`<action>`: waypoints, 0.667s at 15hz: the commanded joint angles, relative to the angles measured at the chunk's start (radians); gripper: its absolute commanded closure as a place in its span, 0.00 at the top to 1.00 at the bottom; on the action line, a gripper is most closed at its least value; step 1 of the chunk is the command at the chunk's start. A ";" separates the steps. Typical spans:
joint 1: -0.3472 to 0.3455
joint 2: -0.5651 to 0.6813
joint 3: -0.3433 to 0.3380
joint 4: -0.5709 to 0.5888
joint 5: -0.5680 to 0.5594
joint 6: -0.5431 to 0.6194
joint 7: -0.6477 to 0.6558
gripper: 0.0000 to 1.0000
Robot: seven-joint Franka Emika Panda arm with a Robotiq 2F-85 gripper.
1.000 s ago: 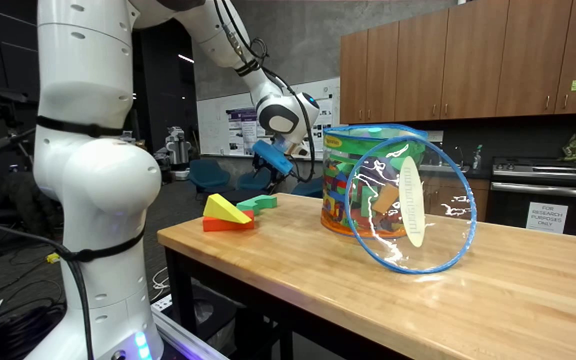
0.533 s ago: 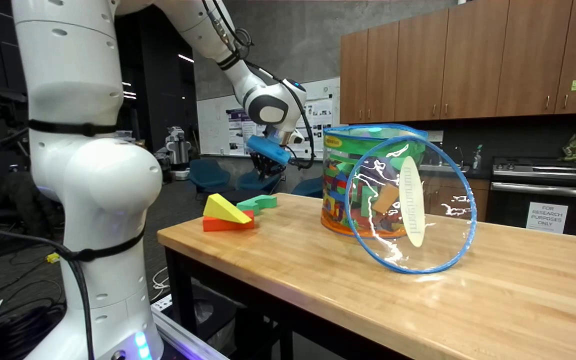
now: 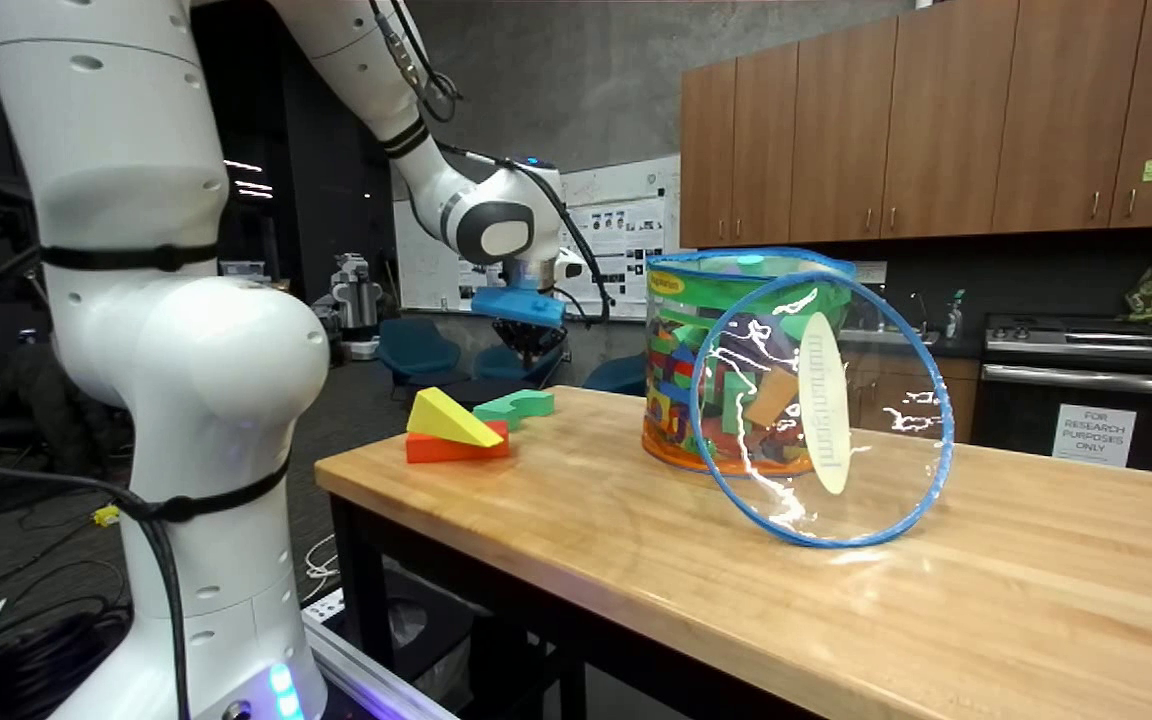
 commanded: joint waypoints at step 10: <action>0.065 -0.192 0.020 -0.098 -0.504 -0.243 0.368 0.00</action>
